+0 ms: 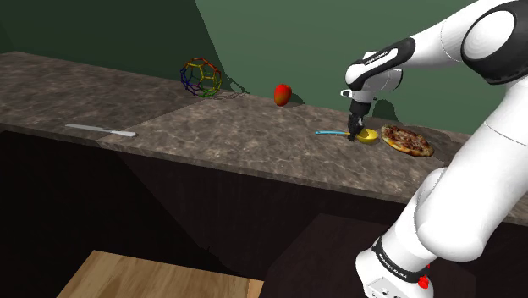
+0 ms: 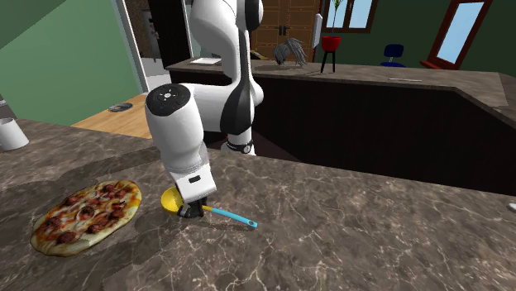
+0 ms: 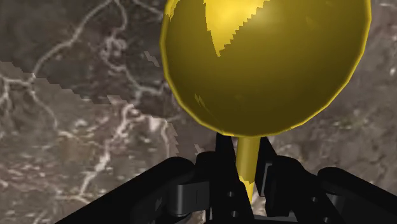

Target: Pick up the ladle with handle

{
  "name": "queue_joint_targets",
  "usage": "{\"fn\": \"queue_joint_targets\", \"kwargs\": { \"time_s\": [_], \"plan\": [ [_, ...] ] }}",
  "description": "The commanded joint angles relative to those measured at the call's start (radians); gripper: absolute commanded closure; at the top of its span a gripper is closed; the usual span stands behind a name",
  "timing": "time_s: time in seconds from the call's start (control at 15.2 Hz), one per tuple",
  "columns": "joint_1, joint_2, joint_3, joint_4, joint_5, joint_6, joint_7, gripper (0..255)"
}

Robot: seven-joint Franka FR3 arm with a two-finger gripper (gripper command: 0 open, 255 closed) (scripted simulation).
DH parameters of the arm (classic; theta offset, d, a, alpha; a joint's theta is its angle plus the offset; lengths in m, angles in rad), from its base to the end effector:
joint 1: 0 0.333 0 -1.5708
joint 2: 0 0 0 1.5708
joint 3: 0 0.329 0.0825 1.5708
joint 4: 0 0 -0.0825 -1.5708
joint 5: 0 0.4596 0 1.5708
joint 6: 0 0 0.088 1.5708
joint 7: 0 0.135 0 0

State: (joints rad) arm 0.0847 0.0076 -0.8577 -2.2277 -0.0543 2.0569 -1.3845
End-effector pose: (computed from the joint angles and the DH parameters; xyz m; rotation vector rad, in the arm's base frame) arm 0.3981 -0.3946 0.2960 -2.8520 -0.9461 0.1934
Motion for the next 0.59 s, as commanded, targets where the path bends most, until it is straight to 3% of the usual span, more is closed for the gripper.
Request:
{"fn": "queue_joint_targets", "kwargs": {
  "time_s": [0.0, 0.53],
  "plan": [
    [0.000, 0.000, 0.000, 0.000, 0.000, 0.000, 0.000, 255],
    [0.004, -0.058, 0.007, 0.041, -0.042, -0.082, 0.032, 255]
  ]
}}
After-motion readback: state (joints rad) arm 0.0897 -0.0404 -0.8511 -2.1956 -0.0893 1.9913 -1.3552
